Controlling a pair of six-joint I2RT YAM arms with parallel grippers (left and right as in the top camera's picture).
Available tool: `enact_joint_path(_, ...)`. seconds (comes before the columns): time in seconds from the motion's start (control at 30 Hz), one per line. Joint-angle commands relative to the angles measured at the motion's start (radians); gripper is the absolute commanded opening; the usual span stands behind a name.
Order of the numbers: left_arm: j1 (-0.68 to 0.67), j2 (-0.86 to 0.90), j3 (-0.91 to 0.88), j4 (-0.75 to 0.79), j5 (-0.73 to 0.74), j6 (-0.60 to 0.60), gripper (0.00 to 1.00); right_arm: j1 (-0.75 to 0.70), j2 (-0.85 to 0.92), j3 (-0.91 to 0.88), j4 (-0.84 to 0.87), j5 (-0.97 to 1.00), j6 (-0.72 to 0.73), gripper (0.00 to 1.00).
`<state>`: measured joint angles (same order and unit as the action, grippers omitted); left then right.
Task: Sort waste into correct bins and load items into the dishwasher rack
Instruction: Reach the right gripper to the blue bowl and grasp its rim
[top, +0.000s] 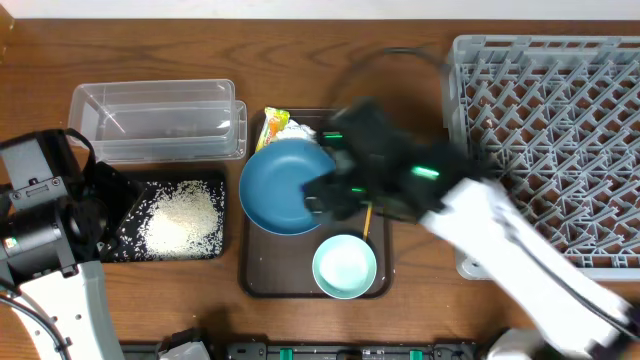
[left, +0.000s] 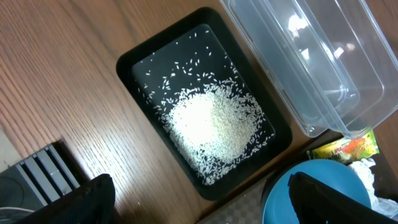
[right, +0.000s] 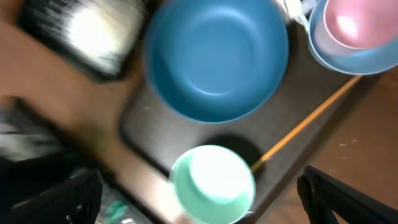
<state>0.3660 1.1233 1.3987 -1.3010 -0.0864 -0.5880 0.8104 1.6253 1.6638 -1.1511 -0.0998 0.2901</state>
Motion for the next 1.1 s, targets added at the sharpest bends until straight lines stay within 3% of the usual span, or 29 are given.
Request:
enact_joint_path(0.0, 0.006, 0.0, 0.013, 0.0, -0.02, -0.008, 0.91, 0.072, 0.151, 0.095, -0.003, 0.192, -0.026, 0.99)
enact_joint_path(0.23, 0.006, 0.0, 0.013, 0.0, -0.019, -0.008, 0.92, 0.15, 0.35, 0.107, 0.129, 0.163, -0.022, 0.98)
enact_joint_path(0.57, 0.006, 0.0, 0.013, 0.0, -0.02, -0.008, 0.92, 0.25, 0.507, 0.107, 0.299, 0.187, -0.089, 0.85)
enact_joint_path(0.67, 0.006, 0.0, 0.013, 0.0, -0.019, -0.008, 0.92, 0.262, 0.545, 0.107, 0.319, 0.188, -0.089, 0.75)
enact_joint_path(0.83, 0.006, 0.0, 0.013, 0.0, -0.019, -0.008, 0.92, 0.264, 0.588, 0.107, 0.319, 0.204, -0.089, 0.73)
enact_joint_path(1.07, 0.006, 0.0, 0.013, 0.0, -0.02, -0.008, 0.92, 0.264, 0.607, 0.107, 0.313, 0.204, -0.081, 0.5)
